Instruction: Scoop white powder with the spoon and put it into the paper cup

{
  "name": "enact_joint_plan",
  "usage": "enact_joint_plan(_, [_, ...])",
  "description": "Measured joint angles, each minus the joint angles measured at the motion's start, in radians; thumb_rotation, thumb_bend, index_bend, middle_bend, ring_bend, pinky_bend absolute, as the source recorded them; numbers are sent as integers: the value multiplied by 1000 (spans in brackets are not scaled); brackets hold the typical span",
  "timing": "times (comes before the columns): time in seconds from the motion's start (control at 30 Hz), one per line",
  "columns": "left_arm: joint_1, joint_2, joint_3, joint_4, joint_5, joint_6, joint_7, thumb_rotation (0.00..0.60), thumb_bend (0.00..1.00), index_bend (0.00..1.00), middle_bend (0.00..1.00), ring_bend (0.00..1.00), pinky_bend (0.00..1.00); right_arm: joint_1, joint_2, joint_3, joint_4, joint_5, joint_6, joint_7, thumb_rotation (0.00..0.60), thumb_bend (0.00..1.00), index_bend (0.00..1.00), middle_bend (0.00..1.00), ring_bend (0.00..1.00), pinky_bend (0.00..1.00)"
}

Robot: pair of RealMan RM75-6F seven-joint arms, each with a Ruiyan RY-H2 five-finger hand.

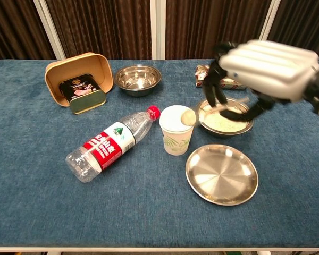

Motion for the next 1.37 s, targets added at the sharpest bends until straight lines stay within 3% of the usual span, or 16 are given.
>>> enact_joint_plan(0.27, [3, 5, 1, -10, 0, 5, 3, 600, 145, 185, 125, 61, 3, -72, -76, -17, 125, -71, -24, 19, 600, 290, 596, 550, 186, 0])
enact_joint_plan(0.6, [5, -2, 4, 0, 0, 6, -7, 600, 145, 185, 124, 61, 3, -128, -193, 3, 260, -90, -68, -28, 600, 232, 521, 495, 132, 0])
enact_joint_plan(0.8, [5, -5, 4, 9, -1, 5, -17, 600, 145, 185, 125, 61, 3, -153, -199, 12, 263, -98, -78, -50, 600, 197, 352, 392, 50, 0])
enact_joint_plan(1.03, [2, -4, 1, 15, 1, 4, -29, 600, 144, 185, 125, 61, 3, -220, -118, 33, 188, -121, 72, -21, 600, 209, 198, 299, 30, 0])
enact_joint_plan(1.2, [-3, -7, 0, 16, -1, -3, -28, 600, 144, 185, 124, 61, 3, -347, 47, 51, 91, -67, 233, 32, 600, 227, 12, 85, 0, 0])
enact_joint_plan(1.37, [-16, -2, -1, 2, 1, -21, -10, 600, 143, 185, 125, 61, 3, -465, 190, 42, 27, -31, 310, 177, 600, 238, 0, 43, 0, 0])
